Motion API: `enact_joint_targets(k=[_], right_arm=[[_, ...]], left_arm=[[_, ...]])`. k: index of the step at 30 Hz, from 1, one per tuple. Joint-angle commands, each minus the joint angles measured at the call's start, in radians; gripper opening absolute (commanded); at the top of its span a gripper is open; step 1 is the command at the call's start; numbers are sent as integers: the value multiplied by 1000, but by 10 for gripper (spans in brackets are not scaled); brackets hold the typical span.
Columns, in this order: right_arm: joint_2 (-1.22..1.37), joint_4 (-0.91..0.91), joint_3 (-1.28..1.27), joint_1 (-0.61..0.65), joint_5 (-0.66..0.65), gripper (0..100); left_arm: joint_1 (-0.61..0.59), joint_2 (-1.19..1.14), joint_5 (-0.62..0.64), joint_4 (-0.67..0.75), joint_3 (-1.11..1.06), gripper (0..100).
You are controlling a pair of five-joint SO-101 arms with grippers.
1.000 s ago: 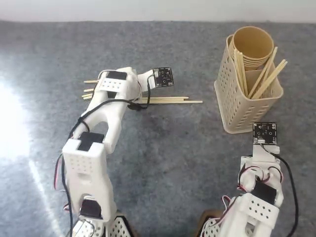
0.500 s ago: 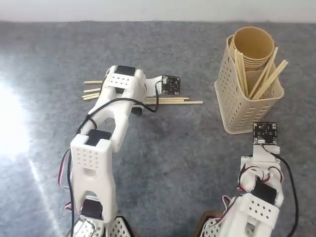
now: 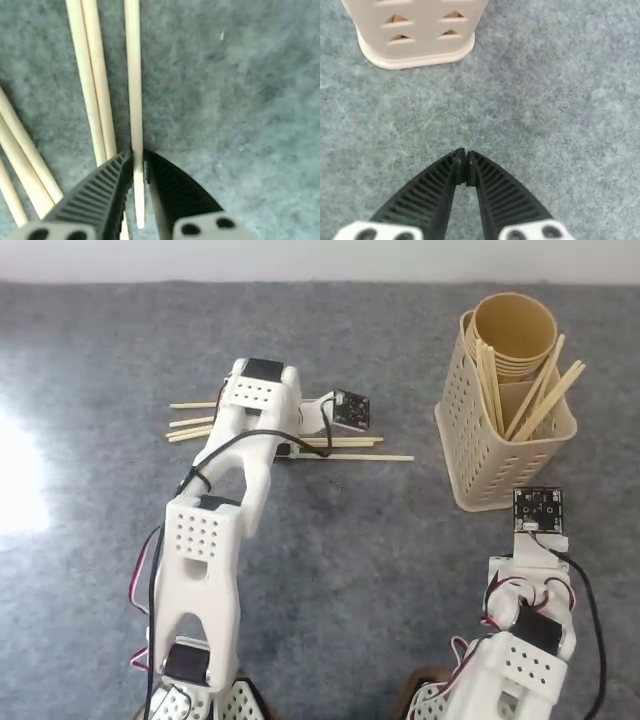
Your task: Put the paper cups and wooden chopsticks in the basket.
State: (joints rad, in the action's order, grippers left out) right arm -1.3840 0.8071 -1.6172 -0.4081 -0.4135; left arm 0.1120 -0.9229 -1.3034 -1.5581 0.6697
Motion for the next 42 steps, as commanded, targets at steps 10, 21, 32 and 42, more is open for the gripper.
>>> enact_joint_targets(k=[10,21,32,42], right_arm=[[-8,-8,5,50,-46,6],[-8,-10,5,50,-49,6],[-8,-10,5,45,-51,6],[-8,-8,5,2,-49,6]], left_arm=[[8,20,68,-199,291,10],[64,585,-9,-186,-309,10],[129,1011,146,-124,-561,10],[423,1320,703,98,-559,10]])
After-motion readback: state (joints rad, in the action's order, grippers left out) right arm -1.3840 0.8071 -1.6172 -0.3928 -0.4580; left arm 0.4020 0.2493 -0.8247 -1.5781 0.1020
